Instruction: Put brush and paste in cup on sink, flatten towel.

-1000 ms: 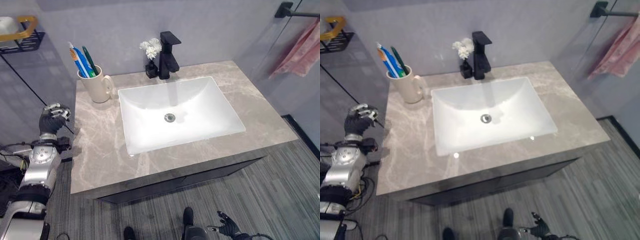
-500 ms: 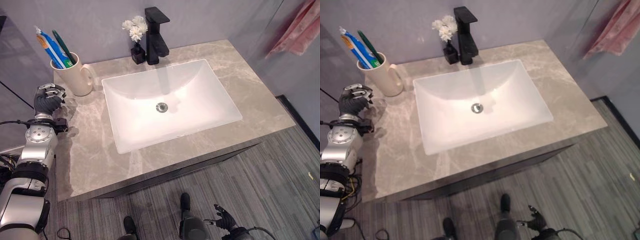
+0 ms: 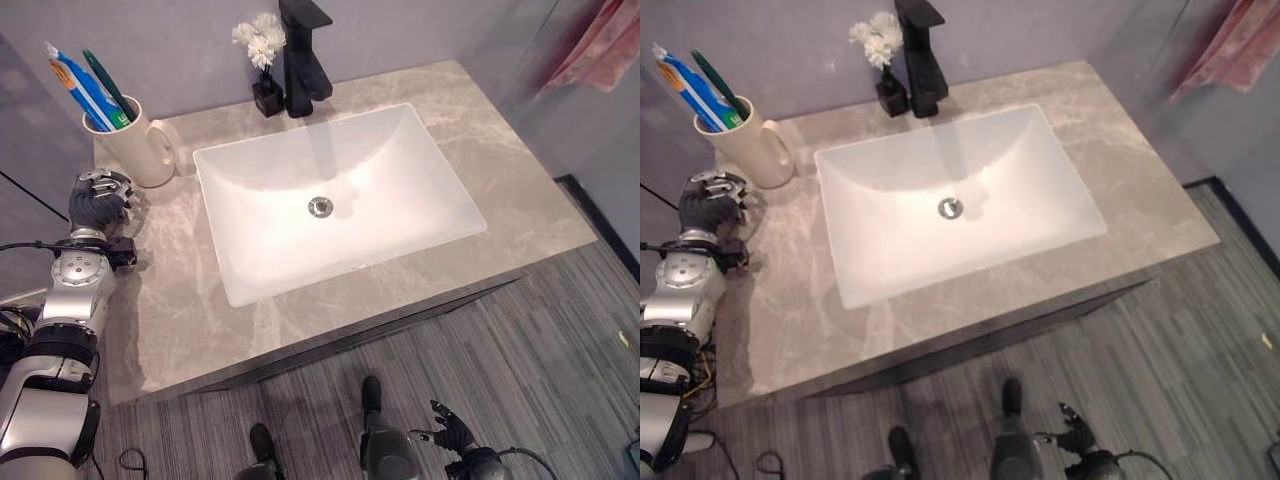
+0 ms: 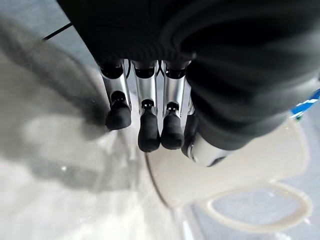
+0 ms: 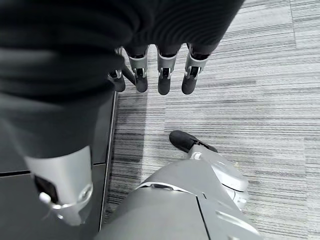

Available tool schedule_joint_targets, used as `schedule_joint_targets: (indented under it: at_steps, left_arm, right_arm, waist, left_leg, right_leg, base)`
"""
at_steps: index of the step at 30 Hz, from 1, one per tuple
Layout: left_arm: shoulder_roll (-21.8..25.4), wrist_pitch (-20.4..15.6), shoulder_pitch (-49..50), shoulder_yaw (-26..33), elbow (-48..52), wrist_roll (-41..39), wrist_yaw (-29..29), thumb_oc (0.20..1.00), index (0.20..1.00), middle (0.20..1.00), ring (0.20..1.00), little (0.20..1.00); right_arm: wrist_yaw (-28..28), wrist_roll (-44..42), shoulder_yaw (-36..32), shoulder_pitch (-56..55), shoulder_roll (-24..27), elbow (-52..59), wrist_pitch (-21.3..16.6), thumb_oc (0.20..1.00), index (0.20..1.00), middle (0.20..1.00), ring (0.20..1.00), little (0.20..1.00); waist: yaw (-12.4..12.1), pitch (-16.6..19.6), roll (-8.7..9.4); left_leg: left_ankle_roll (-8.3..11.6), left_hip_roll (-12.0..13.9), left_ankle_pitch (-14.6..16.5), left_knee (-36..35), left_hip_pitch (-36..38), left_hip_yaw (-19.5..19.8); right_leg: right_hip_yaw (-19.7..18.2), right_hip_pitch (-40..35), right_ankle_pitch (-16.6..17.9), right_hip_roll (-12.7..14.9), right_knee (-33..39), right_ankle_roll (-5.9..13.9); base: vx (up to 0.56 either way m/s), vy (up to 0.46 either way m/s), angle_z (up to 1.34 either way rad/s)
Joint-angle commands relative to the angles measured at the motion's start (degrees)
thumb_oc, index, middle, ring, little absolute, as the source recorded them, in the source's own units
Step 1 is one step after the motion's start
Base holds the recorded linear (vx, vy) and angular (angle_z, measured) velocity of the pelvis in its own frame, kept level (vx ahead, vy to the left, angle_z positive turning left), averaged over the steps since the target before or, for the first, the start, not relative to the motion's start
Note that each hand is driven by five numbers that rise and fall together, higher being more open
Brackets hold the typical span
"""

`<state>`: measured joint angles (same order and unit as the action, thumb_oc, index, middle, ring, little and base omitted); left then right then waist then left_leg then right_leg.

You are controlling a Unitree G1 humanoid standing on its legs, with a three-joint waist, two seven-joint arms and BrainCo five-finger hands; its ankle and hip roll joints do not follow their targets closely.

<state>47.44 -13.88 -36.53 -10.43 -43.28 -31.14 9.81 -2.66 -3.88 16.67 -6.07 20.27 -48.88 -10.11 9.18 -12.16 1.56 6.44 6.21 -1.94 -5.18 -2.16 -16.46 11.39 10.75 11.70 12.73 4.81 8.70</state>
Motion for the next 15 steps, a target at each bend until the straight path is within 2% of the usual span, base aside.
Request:
schedule_joint_targets:
  at_steps: [1,11,15]
  left_arm:
    - [2.1,-2.58,-8.93,-1.12,-3.93,-1.2,0.46,0.2,0.2,0.2,0.2,0.2]
    - [1.22,-2.62,-15.48,-4.15,-7.26,-1.74,1.02,0.2,0.2,0.2,0.2,0.2]
    - [2.62,-2.05,-22.27,-6.38,-13.28,-0.83,1.96,0.2,0.2,0.2,0.2,0.2]
  right_arm:
    - [-1.89,-3.03,-0.39,2.74,2.65,2.65,-1.93,1.0,1.0,1.0,1.0,1.0]
    - [-2.13,-3.33,-0.32,2.42,2.46,2.15,-2.12,1.0,1.0,1.0,1.0,1.0]
    - [-2.4,-4.22,-0.25,3.06,2.99,2.96,-2.55,1.0,1.0,1.0,1.0,1.0]
  waist:
    - [0.81,-2.28,-2.3]
    - [1.76,-3.3,-2.97]
    - [2.81,-4.54,-2.98]
  left_leg:
    - [-1.85,0.62,-2.02,0.18,-2.42,3.37]
    - [-1.69,0.73,-2.29,0.18,-3.2,3.68]
    - [-1.68,0.79,-2.32,0.18,-4.06,3.22]
  right_leg:
    - [0.41,-1.47,-0.06,4.44,-6.66,6.13]
    - [0.55,-0.53,-0.72,4.46,-7.36,5.94]
    - [-0.36,1.03,-0.44,4.35,-7.42,6.09]
  base:
    - [0.0,0.0,0.0]
    - [0.0,0.0,0.0]
    - [0.0,0.0,0.0]
